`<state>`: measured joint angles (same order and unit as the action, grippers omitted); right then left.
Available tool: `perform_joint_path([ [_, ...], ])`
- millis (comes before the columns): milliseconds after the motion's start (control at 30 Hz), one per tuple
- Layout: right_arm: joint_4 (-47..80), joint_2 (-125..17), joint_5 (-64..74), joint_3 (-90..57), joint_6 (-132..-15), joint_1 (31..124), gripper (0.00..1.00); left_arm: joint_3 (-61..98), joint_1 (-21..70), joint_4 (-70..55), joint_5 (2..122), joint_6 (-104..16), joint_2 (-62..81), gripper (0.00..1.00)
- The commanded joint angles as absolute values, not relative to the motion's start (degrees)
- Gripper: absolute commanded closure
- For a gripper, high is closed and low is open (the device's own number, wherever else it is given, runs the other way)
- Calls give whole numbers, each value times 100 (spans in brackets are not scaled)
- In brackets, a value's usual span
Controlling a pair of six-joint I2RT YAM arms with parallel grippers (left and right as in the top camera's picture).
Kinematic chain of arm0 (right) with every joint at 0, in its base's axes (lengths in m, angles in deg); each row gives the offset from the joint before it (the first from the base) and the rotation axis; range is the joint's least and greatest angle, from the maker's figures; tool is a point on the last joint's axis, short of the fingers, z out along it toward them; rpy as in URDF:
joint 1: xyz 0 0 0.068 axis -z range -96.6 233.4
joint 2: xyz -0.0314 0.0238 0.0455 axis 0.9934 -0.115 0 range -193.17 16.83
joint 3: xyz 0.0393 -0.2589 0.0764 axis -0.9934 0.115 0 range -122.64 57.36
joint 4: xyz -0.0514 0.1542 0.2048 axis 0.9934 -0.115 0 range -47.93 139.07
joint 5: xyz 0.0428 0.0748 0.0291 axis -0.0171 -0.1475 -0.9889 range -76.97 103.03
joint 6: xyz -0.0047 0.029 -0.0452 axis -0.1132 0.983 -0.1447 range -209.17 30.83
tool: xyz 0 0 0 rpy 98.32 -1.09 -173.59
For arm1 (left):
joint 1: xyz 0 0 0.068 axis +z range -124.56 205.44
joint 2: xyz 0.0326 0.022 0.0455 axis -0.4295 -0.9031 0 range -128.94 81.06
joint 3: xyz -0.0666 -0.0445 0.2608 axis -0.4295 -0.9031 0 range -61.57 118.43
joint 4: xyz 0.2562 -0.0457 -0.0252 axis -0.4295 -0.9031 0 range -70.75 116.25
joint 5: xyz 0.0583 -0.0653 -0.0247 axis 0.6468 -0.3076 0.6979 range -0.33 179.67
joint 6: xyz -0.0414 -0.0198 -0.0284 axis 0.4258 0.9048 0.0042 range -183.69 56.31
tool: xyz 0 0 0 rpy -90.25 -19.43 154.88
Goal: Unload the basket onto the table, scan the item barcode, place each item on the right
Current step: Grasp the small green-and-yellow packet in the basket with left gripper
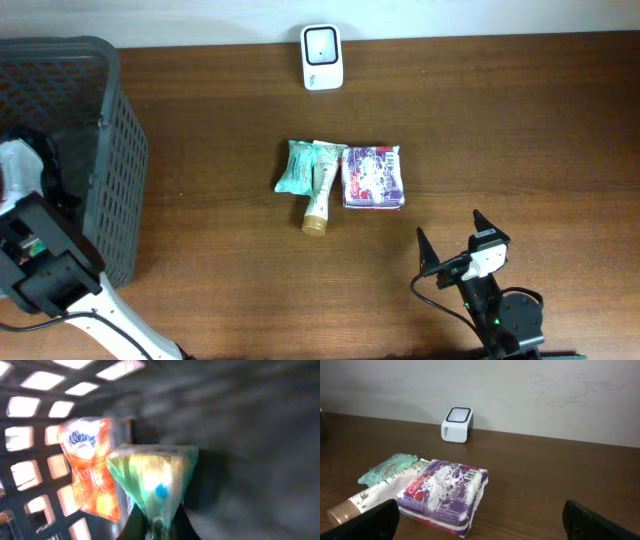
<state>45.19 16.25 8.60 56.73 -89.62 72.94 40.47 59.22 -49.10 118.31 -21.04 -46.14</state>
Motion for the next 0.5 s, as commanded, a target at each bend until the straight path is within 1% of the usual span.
perform_joint_path([
  [0,4495,1662,810,5704,-8957,7340,1,5378,5930,-5636,11573,-2088,-4658,100],
  [167,4495,1662,810,5704,-8959,7340,1,7914,5834,-7028,10716,-2088,-4642,100],
  [233,4495,1662,810,5704,-8957,7340,1,8589,5753,-7048,9897,-2650,-4550,100],
  [300,4495,1662,808,5704,-8957,7340,1,9256,5552,-7046,9324,-2735,-4386,100],
  [467,4495,1662,810,5704,-8957,7340,1,10289,5045,-6989,9322,-2735,-3838,100],
])
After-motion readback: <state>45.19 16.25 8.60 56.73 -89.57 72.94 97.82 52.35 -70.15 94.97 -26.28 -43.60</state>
